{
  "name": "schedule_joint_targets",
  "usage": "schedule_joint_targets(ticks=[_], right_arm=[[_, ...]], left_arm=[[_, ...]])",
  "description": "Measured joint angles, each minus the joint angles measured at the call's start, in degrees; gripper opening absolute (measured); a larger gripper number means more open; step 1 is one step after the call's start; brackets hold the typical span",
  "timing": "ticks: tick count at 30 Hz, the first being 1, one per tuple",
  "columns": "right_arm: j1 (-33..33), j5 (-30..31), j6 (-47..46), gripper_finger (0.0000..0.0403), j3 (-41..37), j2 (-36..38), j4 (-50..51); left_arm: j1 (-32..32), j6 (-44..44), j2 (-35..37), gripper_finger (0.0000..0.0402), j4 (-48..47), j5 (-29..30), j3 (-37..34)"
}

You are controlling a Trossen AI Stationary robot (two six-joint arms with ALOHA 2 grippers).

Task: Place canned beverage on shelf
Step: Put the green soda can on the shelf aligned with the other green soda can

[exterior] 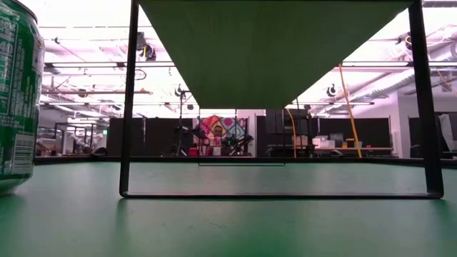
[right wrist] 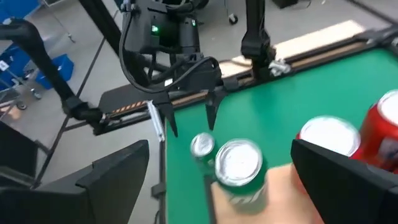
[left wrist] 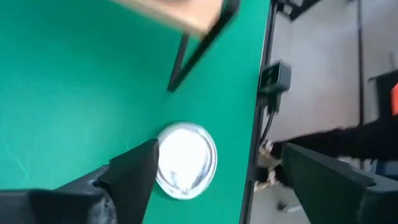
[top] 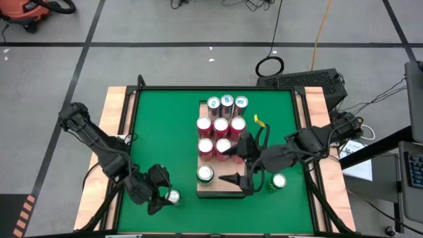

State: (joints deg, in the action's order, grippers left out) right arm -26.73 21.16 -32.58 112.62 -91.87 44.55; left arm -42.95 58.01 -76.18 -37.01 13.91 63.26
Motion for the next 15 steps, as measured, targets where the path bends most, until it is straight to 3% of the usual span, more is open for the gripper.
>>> schedule_joint_targets(ticks=[6,15], right_arm=[[-1.92,-0.17,-4.91,0.0384,0.00,-0.03,0.75],[-2.65,1.12,-7.15,0.0384,0.00,-0.05,0.26]], left_arm=[[-2.02,0.19,-3.78,0.0394,0.03,-0.18,0.00],[-2.93,-1.02,-8.24,0.0394,-1.77,4.13,-0.02]])
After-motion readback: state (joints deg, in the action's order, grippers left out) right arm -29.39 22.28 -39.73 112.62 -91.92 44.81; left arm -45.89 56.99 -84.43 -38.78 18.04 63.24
